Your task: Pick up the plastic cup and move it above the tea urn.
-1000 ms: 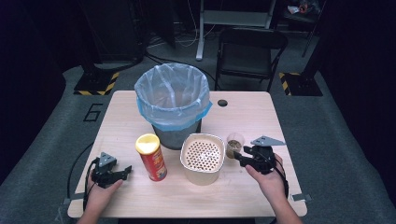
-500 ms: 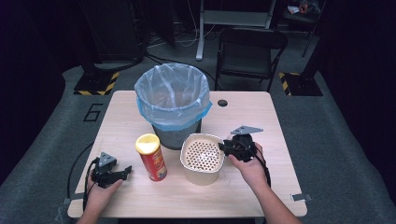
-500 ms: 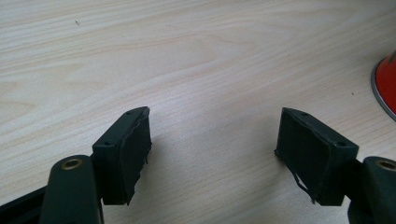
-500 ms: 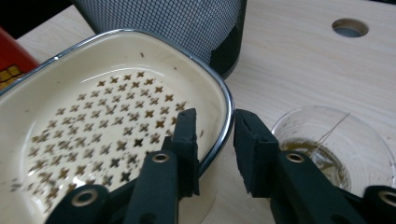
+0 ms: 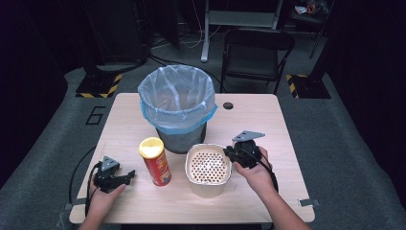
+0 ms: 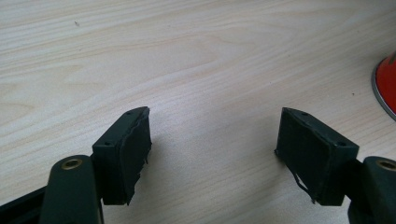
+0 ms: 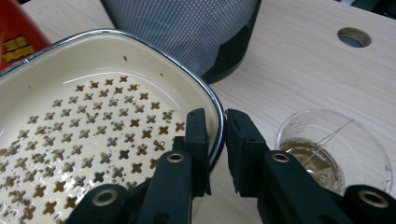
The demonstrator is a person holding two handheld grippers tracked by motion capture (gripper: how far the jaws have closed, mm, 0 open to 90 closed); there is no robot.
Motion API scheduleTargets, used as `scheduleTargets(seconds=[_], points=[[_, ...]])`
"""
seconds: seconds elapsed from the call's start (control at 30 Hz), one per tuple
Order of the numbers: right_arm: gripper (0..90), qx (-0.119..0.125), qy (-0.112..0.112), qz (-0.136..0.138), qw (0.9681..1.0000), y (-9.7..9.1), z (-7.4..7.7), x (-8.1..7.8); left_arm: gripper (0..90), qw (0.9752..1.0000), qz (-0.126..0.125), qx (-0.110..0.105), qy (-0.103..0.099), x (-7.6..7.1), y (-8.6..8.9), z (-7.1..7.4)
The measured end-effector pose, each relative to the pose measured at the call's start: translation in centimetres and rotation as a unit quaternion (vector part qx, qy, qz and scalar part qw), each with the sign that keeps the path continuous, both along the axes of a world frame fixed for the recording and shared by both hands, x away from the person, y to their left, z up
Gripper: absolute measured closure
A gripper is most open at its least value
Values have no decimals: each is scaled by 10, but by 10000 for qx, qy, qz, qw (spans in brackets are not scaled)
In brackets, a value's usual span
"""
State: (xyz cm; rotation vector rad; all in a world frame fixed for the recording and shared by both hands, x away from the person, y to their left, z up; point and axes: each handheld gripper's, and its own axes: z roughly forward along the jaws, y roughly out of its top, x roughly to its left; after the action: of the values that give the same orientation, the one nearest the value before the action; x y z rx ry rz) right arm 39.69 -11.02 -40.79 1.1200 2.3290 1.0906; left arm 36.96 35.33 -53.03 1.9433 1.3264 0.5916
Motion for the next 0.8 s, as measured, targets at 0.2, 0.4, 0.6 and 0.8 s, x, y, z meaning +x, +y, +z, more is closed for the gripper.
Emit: scheduleTargets(seconds=[0.2,0.4,0.6,0.8], points=[[792,25,5,177,9998,-2,-1,-14,258,10000,-5,26,-8,0,0,0],[669,197,-141,152,9996,-7,3,-23,257,10000,-3,25,-3,0,0,0],[488,271,-375,-414,9981,-30,10,-14,258,10000,-4,28,-3,0,0,0],[395,88,-350,-935,9950,-56,-10,2,258,10000,-1,17,-4,0,0,0]])
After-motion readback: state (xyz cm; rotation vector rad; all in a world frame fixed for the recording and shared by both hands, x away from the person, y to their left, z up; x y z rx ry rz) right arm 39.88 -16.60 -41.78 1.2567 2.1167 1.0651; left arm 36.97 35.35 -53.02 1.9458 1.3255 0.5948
